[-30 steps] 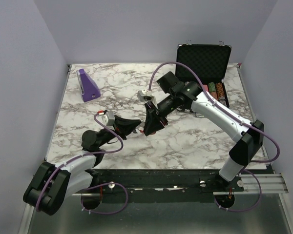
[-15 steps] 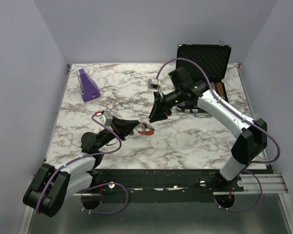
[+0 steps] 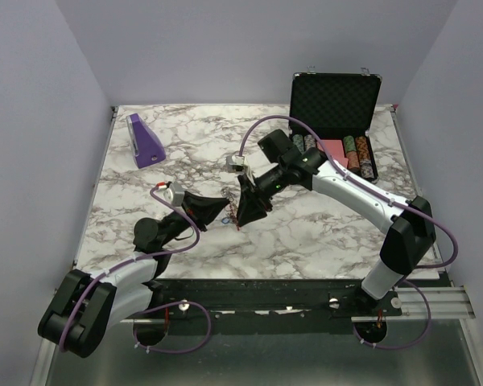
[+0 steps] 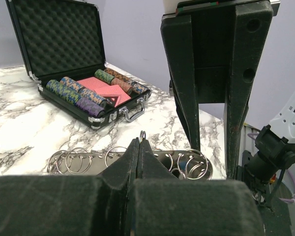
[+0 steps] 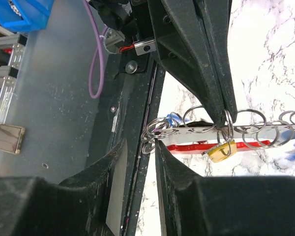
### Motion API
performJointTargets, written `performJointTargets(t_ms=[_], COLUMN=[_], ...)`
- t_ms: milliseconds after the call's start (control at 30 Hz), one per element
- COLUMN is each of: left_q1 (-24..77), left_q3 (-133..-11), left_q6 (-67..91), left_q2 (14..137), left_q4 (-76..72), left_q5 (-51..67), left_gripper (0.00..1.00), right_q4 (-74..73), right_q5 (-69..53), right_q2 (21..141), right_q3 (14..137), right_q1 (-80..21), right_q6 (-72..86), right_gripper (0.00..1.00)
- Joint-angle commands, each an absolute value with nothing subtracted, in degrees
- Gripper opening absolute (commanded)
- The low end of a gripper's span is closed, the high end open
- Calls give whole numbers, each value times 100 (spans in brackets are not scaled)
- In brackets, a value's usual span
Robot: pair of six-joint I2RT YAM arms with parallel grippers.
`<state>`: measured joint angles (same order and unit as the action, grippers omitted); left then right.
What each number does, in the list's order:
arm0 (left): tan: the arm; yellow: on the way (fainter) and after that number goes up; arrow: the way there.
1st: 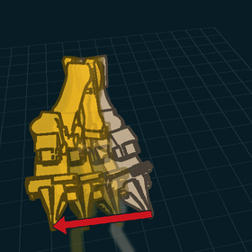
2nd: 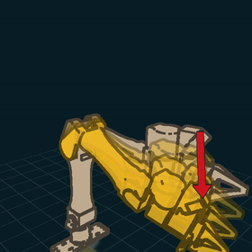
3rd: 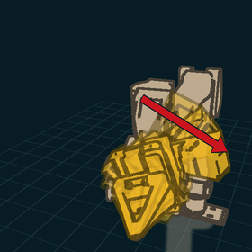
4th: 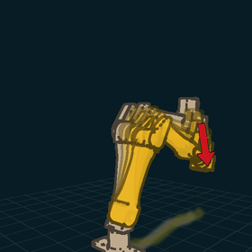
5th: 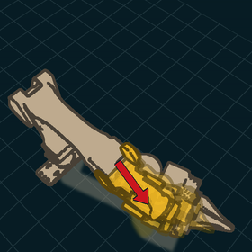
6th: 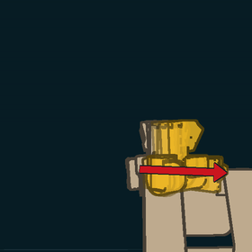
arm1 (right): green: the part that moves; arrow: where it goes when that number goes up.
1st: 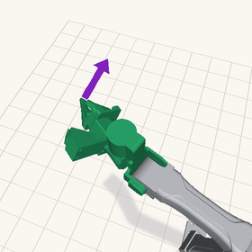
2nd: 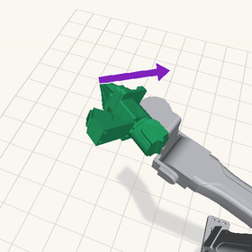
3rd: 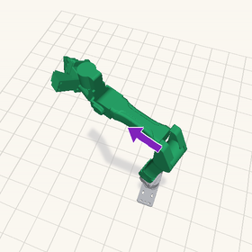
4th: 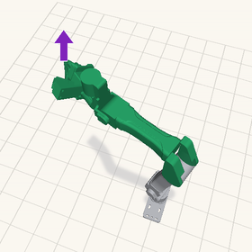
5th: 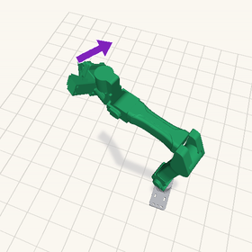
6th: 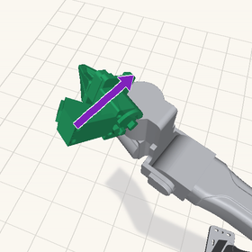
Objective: Put the keys on the keyring
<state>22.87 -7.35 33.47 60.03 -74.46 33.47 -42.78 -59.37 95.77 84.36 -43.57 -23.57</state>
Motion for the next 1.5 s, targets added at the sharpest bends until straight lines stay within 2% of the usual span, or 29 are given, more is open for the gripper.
performJointTargets(t_ms=[0,200,467,700,833,1133,1300,1467], left_q1=[2250,2215,2180,2171,2171,2171,2162,1960], left_q3=[-809,-809,-800,-905,-914,-958,-1072,-1300], left_q6=[3524,3542,3603,3709,3718,3753,3788,4226], left_q2=[6082,6117,6073,6091,6091,6056,6012,5871], left_q4=[-9141,-9141,-9141,-9149,-9149,-9141,-9158,-9158], left_q5=[3629,4157,4552,4693,4685,4702,4921,5422], left_gripper=[0,0,0,0,0,0,0,0], right_q4=[-4192,-4517,-4378,-3446,-3516,-3393,-3139,-2962], right_q5=[-5959,-6152,-6460,-6231,-6503,-6231,-6258,-6591], right_q2=[9554,9335,9255,9430,9598,9668,9370,9132], right_q3=[8455,8420,8402,8165,8095,7990,7753,7603], right_q1=[-4412,-4307,-3569,-3568,-3577,-3586,-3683,-3674], right_q6=[-2505,-2970,-2761,-1855,-1837,-1793,-1627,-1468], right_gripper=[39,46,45,45,46,47,52,52])
